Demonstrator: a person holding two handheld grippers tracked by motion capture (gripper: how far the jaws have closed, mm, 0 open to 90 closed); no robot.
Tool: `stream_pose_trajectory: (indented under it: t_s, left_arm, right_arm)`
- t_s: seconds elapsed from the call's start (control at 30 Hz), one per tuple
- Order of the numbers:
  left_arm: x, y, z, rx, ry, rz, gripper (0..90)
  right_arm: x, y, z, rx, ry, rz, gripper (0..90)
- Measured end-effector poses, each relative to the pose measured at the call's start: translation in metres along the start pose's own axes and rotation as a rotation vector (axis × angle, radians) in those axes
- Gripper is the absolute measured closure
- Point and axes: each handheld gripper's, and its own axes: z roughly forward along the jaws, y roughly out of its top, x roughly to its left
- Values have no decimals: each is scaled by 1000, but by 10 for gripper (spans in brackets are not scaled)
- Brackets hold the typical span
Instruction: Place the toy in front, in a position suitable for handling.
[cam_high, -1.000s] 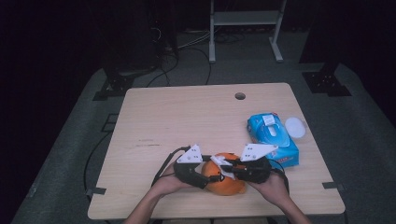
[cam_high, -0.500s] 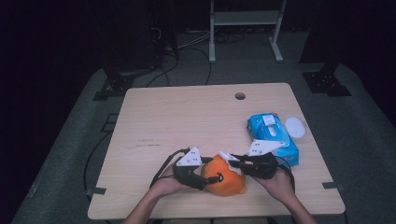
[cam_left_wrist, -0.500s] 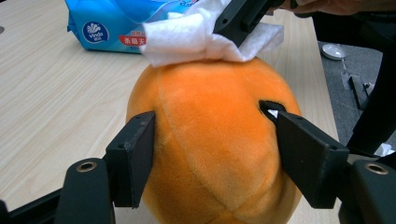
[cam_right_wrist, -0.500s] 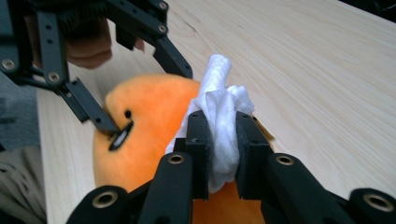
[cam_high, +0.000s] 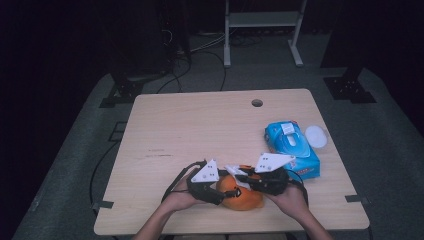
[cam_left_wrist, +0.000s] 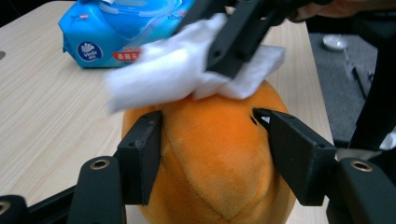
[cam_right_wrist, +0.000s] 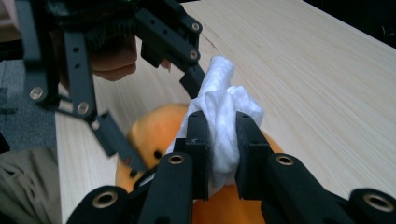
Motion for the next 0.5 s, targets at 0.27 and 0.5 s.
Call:
stream_pose_trajectory:
  t_s: [0.27, 0.5]
  left_arm:
    - [7, -11, -4, -2, -6, -36, 376]
    - [9, 1, -7, -21, 1, -59, 224]
  right_arm:
    - [-21, -13, -4, 17, -43, 58, 773]
    - [-26, -29, -16, 23, -52, 94, 772]
